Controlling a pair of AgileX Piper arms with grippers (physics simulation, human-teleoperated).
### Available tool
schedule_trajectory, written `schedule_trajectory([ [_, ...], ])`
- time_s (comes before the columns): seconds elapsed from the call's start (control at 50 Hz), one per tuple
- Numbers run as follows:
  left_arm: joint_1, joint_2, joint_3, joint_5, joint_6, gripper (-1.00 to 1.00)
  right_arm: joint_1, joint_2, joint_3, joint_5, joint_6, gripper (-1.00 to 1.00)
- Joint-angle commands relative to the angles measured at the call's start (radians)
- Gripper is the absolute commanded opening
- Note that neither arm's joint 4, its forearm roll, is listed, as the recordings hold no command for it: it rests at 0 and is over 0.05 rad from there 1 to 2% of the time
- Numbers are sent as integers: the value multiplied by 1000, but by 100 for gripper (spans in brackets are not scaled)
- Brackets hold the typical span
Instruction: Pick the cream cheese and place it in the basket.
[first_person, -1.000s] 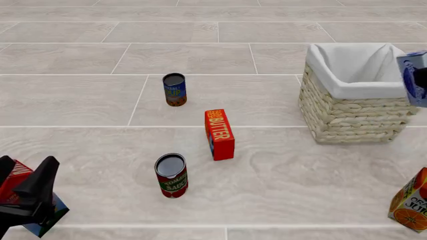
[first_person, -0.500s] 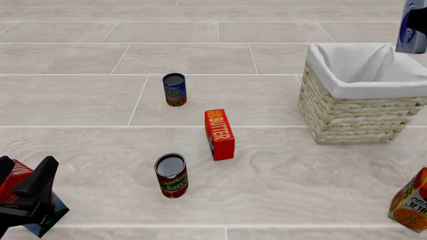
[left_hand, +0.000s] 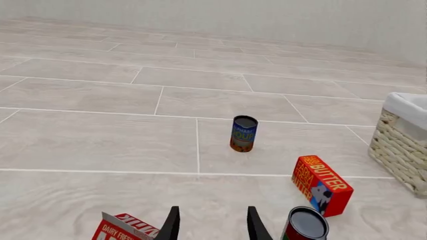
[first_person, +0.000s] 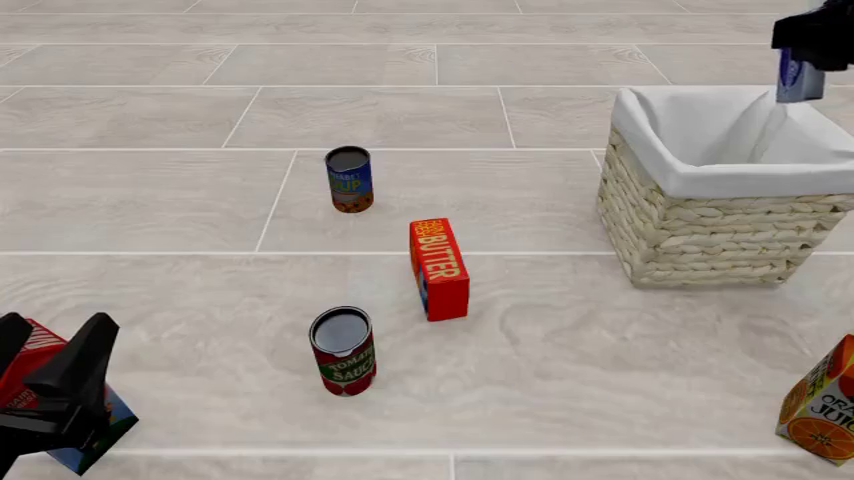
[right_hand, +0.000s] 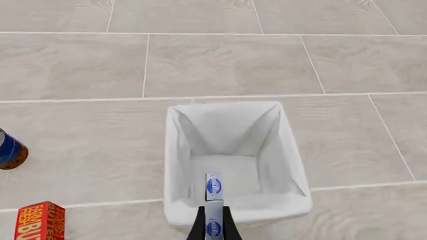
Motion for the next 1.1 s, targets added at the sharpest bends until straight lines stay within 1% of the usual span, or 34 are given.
schedule_trajectory([
  [0.02,-1,3,-2,0,-4,100,-18,124,-118,87,-63,-100],
  [0.1,-3,4,4,-7,-5,100,-30,156,-152,112,-80,-100],
  [0.14,-2,0,3,-3,-7,100,-31,174,-188,133,-72,-100],
  [0.18,-3,-2,3,-1,-8,100,-34,188,-201,146,-104,-100],
  [0.24,-2,-7,0,7,-10,100,-41,207,-222,157,-113,-100],
  [0.32,-3,-7,2,8,-11,100,-22,221,-252,181,-103,-100],
  [0.36,-2,-11,-2,17,-12,100,-19,236,-269,195,-112,-100],
  [0.38,-2,-12,-2,18,-12,100,-17,242,-275,198,-107,-100],
  [0.54,-6,-22,-11,38,-11,100,-11,289,-300,229,-119,-100],
  [0.68,-7,-16,-7,30,-11,100,-15,329,-349,257,-125,-100],
  [0.76,-8,-14,-7,28,-11,100,-4,344,-348,273,-128,-100],
  [0.84,-9,-18,-9,35,-11,100,1,363,-372,293,-131,-100],
  [0.9,-12,-15,-6,30,-10,100,-1,384,-398,311,-143,-100],
  [0.94,-12,-5,2,14,-10,100,-3,402,-400,323,-164,-100],
  [0.98,-12,-3,-1,15,-11,100,4,411,-388,327,-160,-100],
  [1.02,-13,0,-2,14,-10,100,-13,425,-393,316,-180,-100],
  [1.1,-15,6,0,8,-11,100,-27,443,-405,312,-191,-100],
])
